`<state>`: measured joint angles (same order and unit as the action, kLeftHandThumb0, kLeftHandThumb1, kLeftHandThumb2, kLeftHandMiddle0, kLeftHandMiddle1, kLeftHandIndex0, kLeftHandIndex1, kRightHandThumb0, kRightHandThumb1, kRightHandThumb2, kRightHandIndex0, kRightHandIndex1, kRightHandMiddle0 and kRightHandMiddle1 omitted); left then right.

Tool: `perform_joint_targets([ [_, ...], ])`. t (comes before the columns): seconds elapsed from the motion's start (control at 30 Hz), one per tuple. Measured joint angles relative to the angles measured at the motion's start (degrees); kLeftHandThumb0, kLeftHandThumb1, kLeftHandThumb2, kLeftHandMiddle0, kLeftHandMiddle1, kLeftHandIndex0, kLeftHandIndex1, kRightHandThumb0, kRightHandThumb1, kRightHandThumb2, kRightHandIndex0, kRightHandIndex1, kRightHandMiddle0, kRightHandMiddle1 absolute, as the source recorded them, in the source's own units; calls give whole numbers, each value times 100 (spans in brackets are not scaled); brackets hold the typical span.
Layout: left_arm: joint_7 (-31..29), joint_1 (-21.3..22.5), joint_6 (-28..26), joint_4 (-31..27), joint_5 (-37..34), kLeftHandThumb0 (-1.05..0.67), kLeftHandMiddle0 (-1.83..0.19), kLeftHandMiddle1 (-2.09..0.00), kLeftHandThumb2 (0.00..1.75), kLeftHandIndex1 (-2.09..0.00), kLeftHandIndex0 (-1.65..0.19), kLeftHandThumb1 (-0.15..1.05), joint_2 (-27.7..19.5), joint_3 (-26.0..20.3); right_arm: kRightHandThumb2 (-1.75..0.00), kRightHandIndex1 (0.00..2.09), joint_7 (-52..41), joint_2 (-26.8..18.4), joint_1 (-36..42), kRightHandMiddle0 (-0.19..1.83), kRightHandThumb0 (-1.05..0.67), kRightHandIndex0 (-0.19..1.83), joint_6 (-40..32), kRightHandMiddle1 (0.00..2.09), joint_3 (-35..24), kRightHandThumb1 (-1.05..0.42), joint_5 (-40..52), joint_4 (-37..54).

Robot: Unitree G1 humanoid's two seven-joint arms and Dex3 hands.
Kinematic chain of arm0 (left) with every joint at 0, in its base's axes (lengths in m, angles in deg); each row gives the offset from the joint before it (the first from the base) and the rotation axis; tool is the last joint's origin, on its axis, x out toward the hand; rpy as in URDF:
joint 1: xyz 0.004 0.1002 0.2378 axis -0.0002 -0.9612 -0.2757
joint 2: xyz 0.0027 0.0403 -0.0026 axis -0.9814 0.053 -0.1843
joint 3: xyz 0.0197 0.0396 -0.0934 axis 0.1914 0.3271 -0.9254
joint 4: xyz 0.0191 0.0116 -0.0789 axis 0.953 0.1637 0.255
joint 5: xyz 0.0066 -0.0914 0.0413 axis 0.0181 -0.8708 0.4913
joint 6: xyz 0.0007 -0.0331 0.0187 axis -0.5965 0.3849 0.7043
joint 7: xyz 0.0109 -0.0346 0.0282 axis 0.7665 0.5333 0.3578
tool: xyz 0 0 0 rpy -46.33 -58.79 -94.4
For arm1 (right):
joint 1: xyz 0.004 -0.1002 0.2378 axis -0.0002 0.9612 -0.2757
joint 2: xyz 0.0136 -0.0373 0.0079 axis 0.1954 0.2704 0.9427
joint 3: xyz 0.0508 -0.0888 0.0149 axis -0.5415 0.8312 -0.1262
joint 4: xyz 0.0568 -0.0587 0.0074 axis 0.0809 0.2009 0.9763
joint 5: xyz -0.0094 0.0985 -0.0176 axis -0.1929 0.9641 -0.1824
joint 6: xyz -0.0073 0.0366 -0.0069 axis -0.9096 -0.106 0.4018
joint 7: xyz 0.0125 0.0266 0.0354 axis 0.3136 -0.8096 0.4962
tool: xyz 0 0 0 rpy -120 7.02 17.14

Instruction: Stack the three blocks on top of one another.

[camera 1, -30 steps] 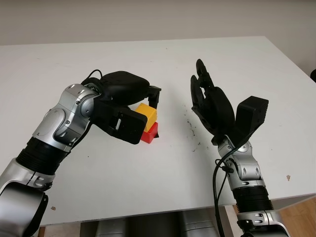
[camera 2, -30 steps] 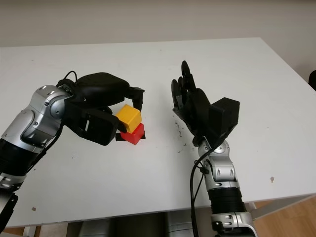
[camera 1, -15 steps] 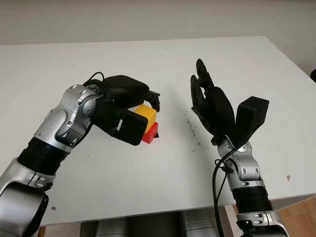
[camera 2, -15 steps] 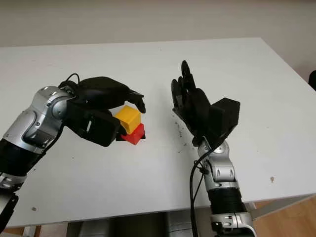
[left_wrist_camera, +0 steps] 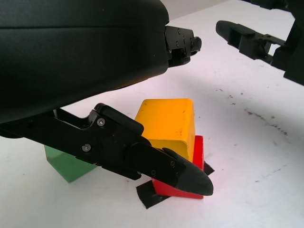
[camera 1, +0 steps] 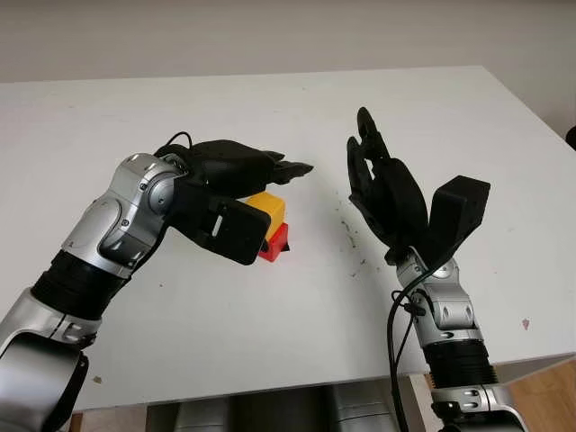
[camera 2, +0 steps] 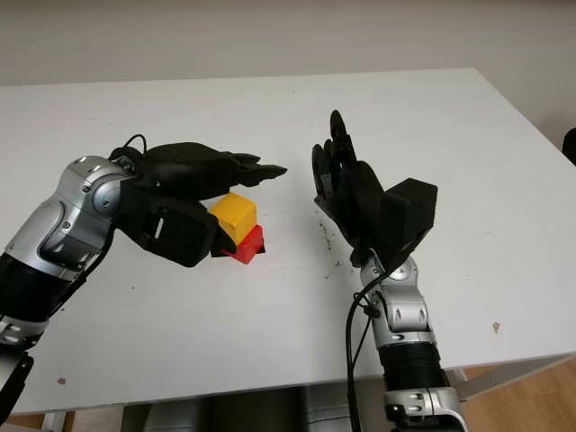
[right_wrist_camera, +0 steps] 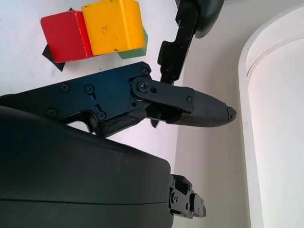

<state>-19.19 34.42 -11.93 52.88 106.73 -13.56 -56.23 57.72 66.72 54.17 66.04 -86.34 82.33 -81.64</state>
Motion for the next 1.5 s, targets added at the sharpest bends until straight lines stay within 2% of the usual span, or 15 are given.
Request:
perform_joint_targets([
  [0.17,-487,180,-484,-183,-861,-76,17,-3,5,-1,18,93,-55,-451,-61,0,3,0,0,-19,-69,-19,-2,0,-3,-105,7,0],
  [0.27,-461,374,-472,-164,-1493,-78,14,-5,5,-4,13,92,-115,-927,-63,0,1,-2,-1,-19,-68,-19,-1,0,0,-105,-9,-2],
  [0.4,-432,431,-700,-48,-2032,-78,13,-5,5,-6,9,92,-266,-1336,-63,0,-5,-2,-3,-19,-68,-19,0,0,-5,-105,-13,-13],
  [0.53,-46,427,-785,245,-2467,-73,11,-6,5,-6,9,91,-411,-1883,-60,0,-6,-2,-4,-19,-71,-19,-1,0,-12,-105,-10,-40],
  [0.6,217,424,-1019,260,-2552,-67,12,-5,5,-5,10,91,-518,-2129,-61,0,-9,-4,-6,-19,-72,-19,-1,0,-13,-105,-13,-47],
  [0.7,611,419,-1394,283,-2547,-55,8,-7,4,-11,-4,87,-715,-2369,-60,0,-15,-6,-7,-19,-71,-19,-3,0,-19,-105,-6,-54],
  [0.8,1142,418,-1642,395,-2062,-62,2,-7,5,-13,-17,87,-929,-2342,-62,0,-37,-11,-12,-19,-69,-19,-10,0,-26,-105,7,-54],
  [0.97,1671,419,-1754,1011,-1263,-62,-6,-8,5,-8,-16,87,-1109,-1904,-61,0,-83,-14,-19,-19,-70,-19,-9,0,-55,-105,43,-79],
  [1.2,2029,417,-1095,2123,-915,-64,-2,-5,4,-7,-17,83,-1095,-1375,-60,0,-106,-19,-19,-19,-71,-19,-6,0,-55,-105,38,-119],
  [1.3,2060,409,-988,2317,-896,-64,2,-4,4,-7,-17,81,-1035,-1270,-61,0,-106,-29,-19,-19,-70,-19,-6,0,-56,-105,35,-119],
  [1.4,2056,386,-916,2383,-886,-66,-6,-8,4,-8,-20,80,-960,-1170,-60,0,-105,-33,-19,-19,-71,-19,-6,0,-55,-105,31,-119],
  [1.5,2056,357,-655,2481,-892,-70,-5,-6,6,-7,-20,82,-922,-1062,-59,0,-95,-32,-18,-19,-70,-19,-6,0,-55,-105,30,-119],
])
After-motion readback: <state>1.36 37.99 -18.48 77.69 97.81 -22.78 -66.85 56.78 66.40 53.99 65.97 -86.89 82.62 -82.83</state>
